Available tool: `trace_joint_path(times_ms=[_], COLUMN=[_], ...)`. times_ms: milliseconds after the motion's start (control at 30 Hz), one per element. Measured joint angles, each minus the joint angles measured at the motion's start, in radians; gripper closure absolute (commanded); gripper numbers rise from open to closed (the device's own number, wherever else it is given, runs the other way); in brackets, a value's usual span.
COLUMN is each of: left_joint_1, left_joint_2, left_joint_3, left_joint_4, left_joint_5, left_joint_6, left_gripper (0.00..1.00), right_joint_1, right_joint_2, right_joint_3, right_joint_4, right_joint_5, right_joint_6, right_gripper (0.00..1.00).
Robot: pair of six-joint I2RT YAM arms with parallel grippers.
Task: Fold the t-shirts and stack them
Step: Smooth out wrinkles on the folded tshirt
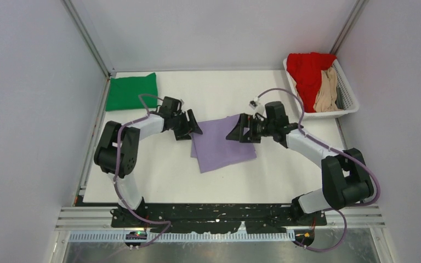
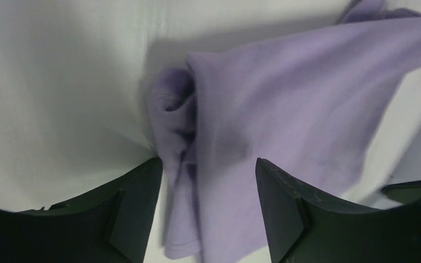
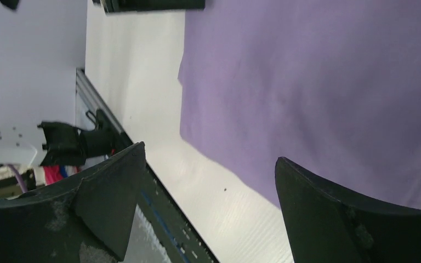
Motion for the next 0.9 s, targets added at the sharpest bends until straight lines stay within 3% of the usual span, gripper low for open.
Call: trace_joint_path(times_ms=[100,433,633,900], left_joint_1=[-0.011,-0.035,-0.043,-0.047], left_joint_2=[0.061,0.162,0.222,0.264], left_joint_3=[0.026,0.114,0.227,0.337], left_joint_4=[0.013,0.015,-0.030,-0.079], left_joint_5=[0.033,0.023,0.003,-0.015], left_joint_6=[-0.018,-0.013,0.013,0.084], left_gripper=[0.42,1.00,1.00,1.00], right_joint_1=[0.060,0.053,0.054,0.011], right_joint_2=[0.006,0.162,0.171,0.106], right_joint_3=[-0.071,-0.185,-0.186,-0.005], right_joint_4=[0.013,0.212,0.261,0.104], right_joint_5=[-0.038,-0.050,-0.061,0.031], right_joint_6=[0.005,0.093,0.110,0.054], right_gripper=[0.05,0.05,0.05,0.05])
